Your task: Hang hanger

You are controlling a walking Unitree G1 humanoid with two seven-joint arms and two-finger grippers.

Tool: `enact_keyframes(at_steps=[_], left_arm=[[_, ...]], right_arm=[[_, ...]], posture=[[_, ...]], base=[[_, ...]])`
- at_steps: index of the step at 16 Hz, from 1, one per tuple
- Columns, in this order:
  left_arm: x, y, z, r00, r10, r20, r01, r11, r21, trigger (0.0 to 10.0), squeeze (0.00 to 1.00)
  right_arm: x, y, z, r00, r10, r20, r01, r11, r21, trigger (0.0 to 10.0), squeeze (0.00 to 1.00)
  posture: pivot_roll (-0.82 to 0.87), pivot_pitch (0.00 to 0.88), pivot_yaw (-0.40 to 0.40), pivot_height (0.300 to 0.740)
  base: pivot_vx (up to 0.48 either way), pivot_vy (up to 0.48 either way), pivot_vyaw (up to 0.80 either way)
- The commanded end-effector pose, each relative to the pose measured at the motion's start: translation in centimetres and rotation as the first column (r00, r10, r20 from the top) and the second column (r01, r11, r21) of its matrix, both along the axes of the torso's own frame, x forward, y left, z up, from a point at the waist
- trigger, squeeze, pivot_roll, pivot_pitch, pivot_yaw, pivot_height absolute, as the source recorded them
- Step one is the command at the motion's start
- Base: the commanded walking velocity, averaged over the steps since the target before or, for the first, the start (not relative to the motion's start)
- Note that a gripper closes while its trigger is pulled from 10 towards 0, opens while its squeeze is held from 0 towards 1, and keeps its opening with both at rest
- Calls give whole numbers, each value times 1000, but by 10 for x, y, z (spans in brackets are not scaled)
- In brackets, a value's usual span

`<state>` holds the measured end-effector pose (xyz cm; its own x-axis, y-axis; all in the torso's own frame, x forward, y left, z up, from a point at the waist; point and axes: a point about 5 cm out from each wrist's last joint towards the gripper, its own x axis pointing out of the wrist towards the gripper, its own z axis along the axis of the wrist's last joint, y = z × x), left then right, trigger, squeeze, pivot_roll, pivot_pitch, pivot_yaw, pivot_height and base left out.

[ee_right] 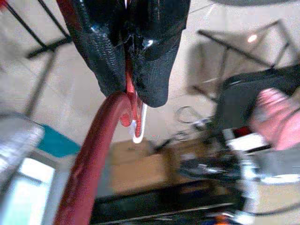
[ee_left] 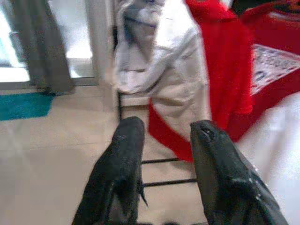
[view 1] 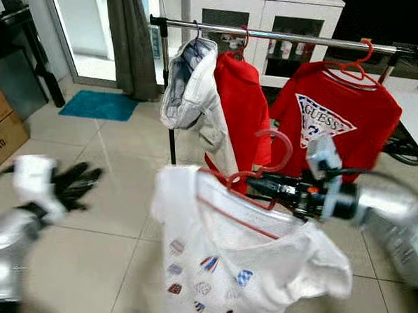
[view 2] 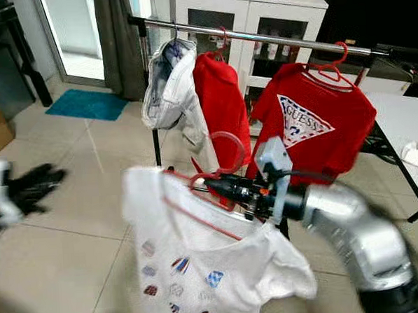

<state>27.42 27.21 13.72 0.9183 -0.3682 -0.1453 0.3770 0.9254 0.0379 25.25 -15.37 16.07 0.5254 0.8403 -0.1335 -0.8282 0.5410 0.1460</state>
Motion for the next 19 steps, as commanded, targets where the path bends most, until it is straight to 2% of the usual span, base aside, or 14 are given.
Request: enact_keyframes(at_steps=[1, 2, 3, 6, 7, 9, 11, 13, 14, 17, 19], left_arm=[[2, -28, 5, 998, -49, 30, 49, 999, 9, 10000, 0], [4, -49, 4, 998, -50, 47, 49, 998, 29, 10000, 0], [6, -63, 3, 998, -32, 60, 29, 999, 38, 10000, 0], [7, -91, -1, 999, -2, 45, 2, 1000, -10, 10000, 0], [7, -93, -3, 999, 11, 40, -11, 1000, -3, 10000, 0], [8, -97, -6, 997, 59, 47, -60, 998, 33, 10000, 0], [8, -101, -7, 996, 79, 46, -82, 995, 51, 10000, 0], [5, -108, -9, 997, 64, 43, -67, 995, 77, 10000, 0], [3, -108, -10, 997, 66, 41, -69, 995, 76, 10000, 0], [1, -106, -10, 995, 90, 40, -92, 994, 65, 10000, 0], [2, -106, -8, 991, 127, 38, -128, 992, 15, 10000, 0]], right_arm=[[6, -8, -1, 989, -144, 41, 144, 989, -15, 10000, 0], [8, -7, -8, 973, -229, 26, 229, 973, -7, 10000, 0], [11, -7, -13, 953, -303, 13, 303, 953, -7, 10000, 0], [19, -3, -25, 883, -470, -2, 469, 883, -25, 10000, 0], [21, -3, -28, 863, -506, 0, 505, 862, -40, 10000, 0], [27, -7, -39, 765, -644, 12, 641, 759, -114, 10000, 0], [31, -7, -41, 738, -675, 18, 671, 730, -132, 10000, 0], [37, -6, -39, 693, -718, 71, 717, 675, -171, 10000, 0], [38, -6, -38, 694, -713, 103, 718, 674, -172, 10000, 0], [39, -6, -34, 711, -699, 81, 702, 698, -139, 10000, 0], [39, -4, -33, 690, -718, 85, 723, 682, -110, 10000, 0]], posture=[[-96, 0, -41, 740], [-92, 0, -47, 740], [-91, 0, -49, 740], [-92, 0, -49, 740], [-92, 0, -49, 740], [-90, 0, -48, 740], [-86, 0, -51, 740], [-82, 0, -56, 740], [-82, 0, -58, 740], [-82, 0, -58, 740], [-82, 0, -58, 740]], base=[[0, 0, 0], [0, 0, 0], [0, 0, 0], [0, 0, 0], [0, 0, 0], [0, 0, 0], [0, -345, 0], [0, -454, 0], [0, -450, 0], [0, -454, 0], [0, -135, 0]])
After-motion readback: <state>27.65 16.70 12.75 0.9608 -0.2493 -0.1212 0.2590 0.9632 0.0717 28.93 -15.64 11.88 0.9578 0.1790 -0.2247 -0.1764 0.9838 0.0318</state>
